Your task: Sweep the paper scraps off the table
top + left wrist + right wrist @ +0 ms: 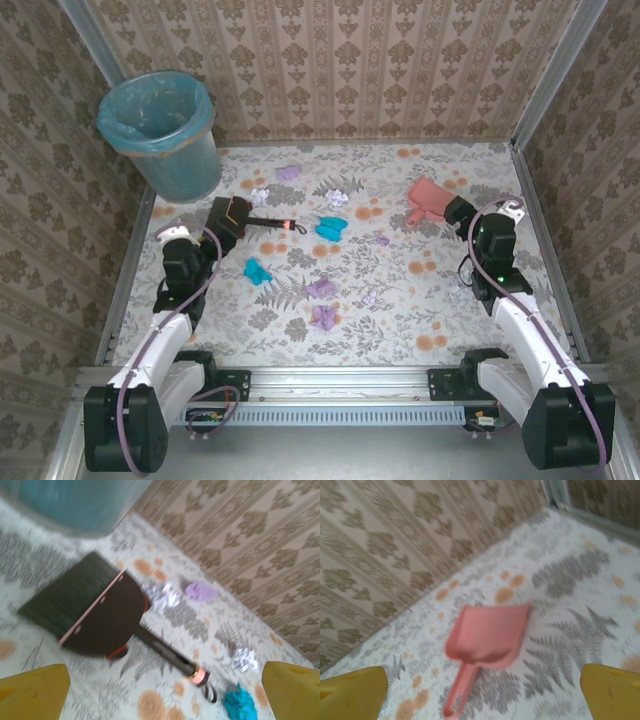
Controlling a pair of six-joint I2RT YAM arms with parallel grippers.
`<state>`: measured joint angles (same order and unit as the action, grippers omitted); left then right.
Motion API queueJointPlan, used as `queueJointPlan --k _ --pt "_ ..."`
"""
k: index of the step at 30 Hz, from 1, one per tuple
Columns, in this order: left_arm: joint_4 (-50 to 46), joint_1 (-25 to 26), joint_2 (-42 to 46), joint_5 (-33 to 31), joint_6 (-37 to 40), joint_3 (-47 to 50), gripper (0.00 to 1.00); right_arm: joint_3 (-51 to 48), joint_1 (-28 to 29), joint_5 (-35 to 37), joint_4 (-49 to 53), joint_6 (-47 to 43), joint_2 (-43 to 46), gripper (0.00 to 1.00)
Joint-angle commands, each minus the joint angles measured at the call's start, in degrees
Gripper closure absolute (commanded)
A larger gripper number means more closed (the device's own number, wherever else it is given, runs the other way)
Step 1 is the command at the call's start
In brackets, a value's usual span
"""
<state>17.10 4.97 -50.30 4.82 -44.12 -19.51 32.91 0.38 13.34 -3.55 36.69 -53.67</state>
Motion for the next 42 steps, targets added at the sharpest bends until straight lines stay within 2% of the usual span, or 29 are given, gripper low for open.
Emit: queueJointPlan --k 1,4,7,11,14,20,25,29,34,36,39,42 --pt "-8.2 4.1 2.9 -1.7 -1.6 -3.7 0.00 8.2 -0.4 0.0 17.7 6.1 -3.2 0.00" --pt "-14.2 11.9 3.9 -9.2 2.2 -5.1 0.00 14.7 -0.4 -4.5 26.4 6.1 -9.0 0.01" --pt "-17.7 17.5 3.2 -15.1 3.8 -5.1 0.00 19.6 0.4 -9.5 31.8 5.6 -14.7 0.07" --pt "-21.2 23.5 -0.2 -19.9 5.5 -5.9 0.00 25.5 6.0 -7.1 38.3 2.6 -20.9 0.11" --pt "-21.8 24.6 -1.4 -23.2 6.3 -5.5 0.00 30.0 10.8 -2.6 41.1 0.8 -25.6 0.11" --pt "-21.7 24.3 -1.4 -27.7 6.5 -4.4 0.03 38.4 13.4 -0.2 44.5 2.3 -34.9 0.16" --pt "-30.2 23.1 -0.7 -35.4 4.4 -6.2 0.04 43.3 16.3 4.4 47.4 1.8 -38.5 0.20" --pt "-36.4 25.0 3.6 -39.5 1.1 -7.6 0.04 43.3 19.6 7.1 46.3 0.6 -38.3 0.20" --pt "-42.7 24.7 8.3 -38.8 -1.8 -9.3 0.00 42.8 23.3 8.3 45.8 0.0 -38.9 0.22" --pt "-43.5 24.0 8.0 -36.5 -3.6 -9.9 0.00 43.6 24.3 8.4 47.4 -0.7 -39.3 0.24" --pt "-43.5 23.5 4.8 -30.8 -4.5 -12.5 0.00 42.2 26.5 9.0 47.0 -3.3 -37.8 0.24" --pt "-45.0 23.3 -2.1 -26.1 -5.3 -18.1 0.00 39.2 28.4 4.5 43.1 -8.0 -35.5 0.25"
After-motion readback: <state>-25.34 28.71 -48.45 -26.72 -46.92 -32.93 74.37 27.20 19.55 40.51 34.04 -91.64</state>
